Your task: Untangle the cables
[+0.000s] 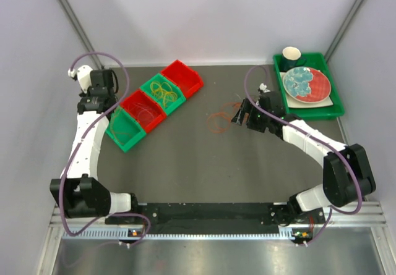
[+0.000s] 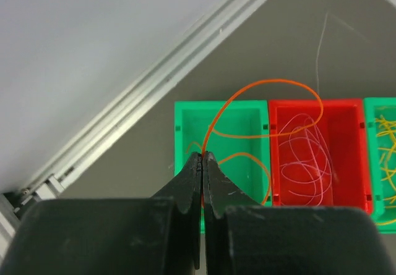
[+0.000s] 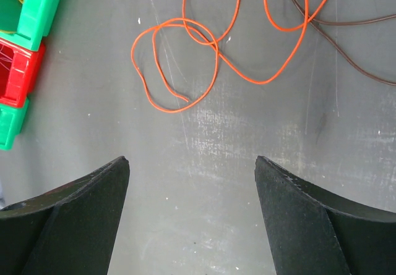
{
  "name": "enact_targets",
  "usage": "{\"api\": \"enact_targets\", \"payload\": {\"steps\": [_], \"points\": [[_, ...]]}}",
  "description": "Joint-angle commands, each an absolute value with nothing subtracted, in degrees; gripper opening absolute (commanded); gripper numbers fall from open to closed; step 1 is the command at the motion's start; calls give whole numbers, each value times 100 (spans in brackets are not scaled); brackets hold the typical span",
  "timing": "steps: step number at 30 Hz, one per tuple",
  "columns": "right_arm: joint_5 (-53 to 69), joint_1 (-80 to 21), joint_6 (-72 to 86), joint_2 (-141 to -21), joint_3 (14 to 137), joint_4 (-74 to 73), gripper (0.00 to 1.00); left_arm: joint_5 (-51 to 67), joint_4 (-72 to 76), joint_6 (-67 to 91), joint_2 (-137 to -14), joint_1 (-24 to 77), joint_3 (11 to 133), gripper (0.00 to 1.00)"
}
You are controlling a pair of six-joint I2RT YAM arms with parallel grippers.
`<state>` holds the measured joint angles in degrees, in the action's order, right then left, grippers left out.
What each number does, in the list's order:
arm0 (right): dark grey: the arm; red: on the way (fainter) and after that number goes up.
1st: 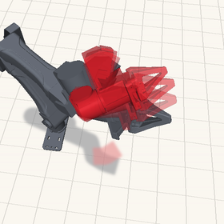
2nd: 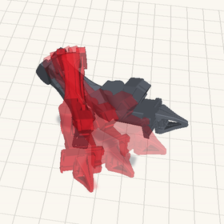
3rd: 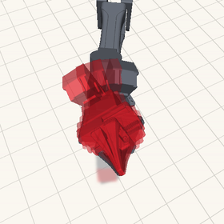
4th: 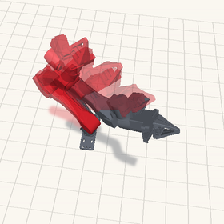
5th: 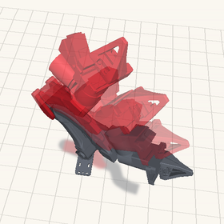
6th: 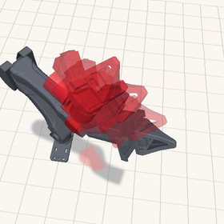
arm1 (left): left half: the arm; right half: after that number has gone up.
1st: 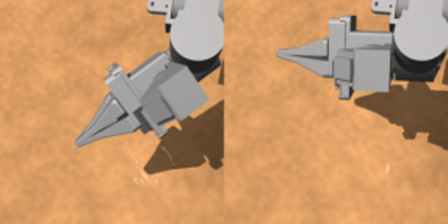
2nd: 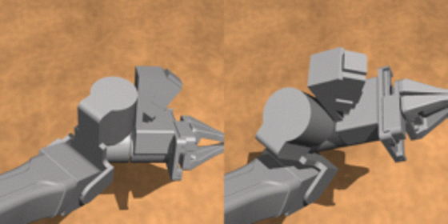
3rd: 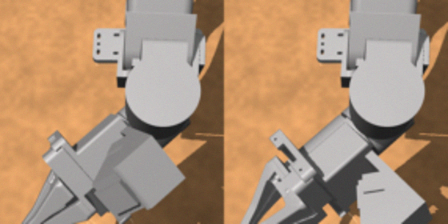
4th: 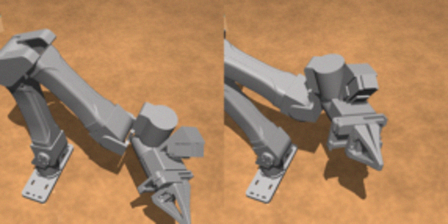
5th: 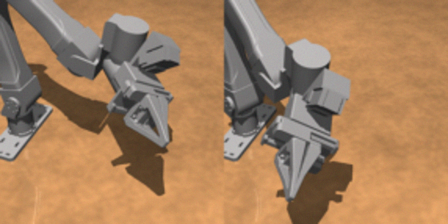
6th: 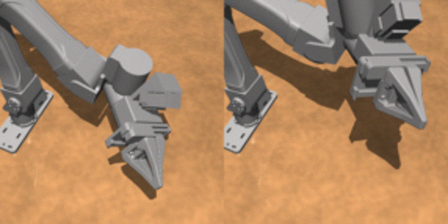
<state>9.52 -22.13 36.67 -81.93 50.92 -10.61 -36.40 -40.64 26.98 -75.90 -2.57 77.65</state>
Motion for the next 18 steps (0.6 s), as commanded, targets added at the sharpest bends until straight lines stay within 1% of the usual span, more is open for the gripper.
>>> {"api": "enact_targets", "payload": {"steps": [1, 3, 7, 12, 16, 17, 18], "points": [[940, -2276, 3700, -8147, 5019, -756, 81, -3420, -3254, 3199, -7295, -413, 6857, 0], [958, -2276, 3700, -8182, 5001, -738, 81, -3384, -3138, 3392, -7312, -474, 6436, 0], [976, -2285, 3691, -8253, 5027, -712, 81, -3130, -2883, 3630, -7750, -510, 6048, 0], [958, -2285, 3718, -8174, 4975, -694, 81, -3112, -2506, 3981, -8252, -510, 5643, 0], [871, -2285, 3700, -8174, 5010, -764, 81, -2901, -2487, 4060, -8901, -510, 5783, 0], [748, -2285, 3657, -8174, 5053, -799, 81, -2909, -2592, 4087, -8982, -510, 5853, 5], [660, -2285, 3639, -8174, 5080, -913, 81, -2961, -2741, 4113, -9043, -501, 6010, 15]]}}
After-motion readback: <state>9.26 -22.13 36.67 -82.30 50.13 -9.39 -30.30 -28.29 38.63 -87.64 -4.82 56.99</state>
